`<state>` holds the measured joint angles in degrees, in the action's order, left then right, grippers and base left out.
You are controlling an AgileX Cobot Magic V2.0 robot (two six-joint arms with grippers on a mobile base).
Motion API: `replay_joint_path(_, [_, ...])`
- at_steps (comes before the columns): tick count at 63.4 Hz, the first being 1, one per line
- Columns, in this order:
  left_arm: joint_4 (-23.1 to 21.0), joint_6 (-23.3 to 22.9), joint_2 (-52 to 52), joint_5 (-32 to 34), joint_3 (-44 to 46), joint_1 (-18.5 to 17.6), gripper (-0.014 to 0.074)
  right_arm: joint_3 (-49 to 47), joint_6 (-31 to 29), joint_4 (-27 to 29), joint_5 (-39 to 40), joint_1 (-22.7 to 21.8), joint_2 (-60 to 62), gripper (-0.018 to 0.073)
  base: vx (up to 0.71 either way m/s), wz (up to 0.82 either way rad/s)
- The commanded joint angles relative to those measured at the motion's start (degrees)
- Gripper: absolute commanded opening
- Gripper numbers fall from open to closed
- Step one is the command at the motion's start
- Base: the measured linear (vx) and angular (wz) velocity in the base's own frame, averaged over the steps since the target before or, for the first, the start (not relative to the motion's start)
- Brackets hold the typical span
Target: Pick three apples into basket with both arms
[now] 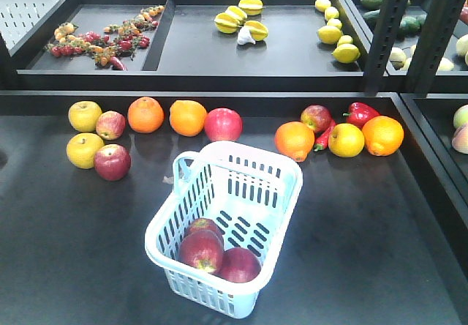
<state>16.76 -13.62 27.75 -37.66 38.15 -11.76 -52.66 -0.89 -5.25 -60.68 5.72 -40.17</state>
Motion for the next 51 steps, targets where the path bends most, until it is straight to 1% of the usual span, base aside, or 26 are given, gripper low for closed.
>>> replay_joint_path(1, [0.65, -0.49, 0.32, 3.53, 1.51, -0.06, 0.0589, -1.62, -0.03, -0.78, 2.77, -0.45, 1.44, 0.0582, 0.0, 0.0])
replay_joint_path(51, [0.65, -0.49, 0.32, 3.53, 1.51, -0.06, 0.0589, -1.62, -0.03, -0.78, 2.38, -0.45, 2.07, 0.058, 0.0, 0.0])
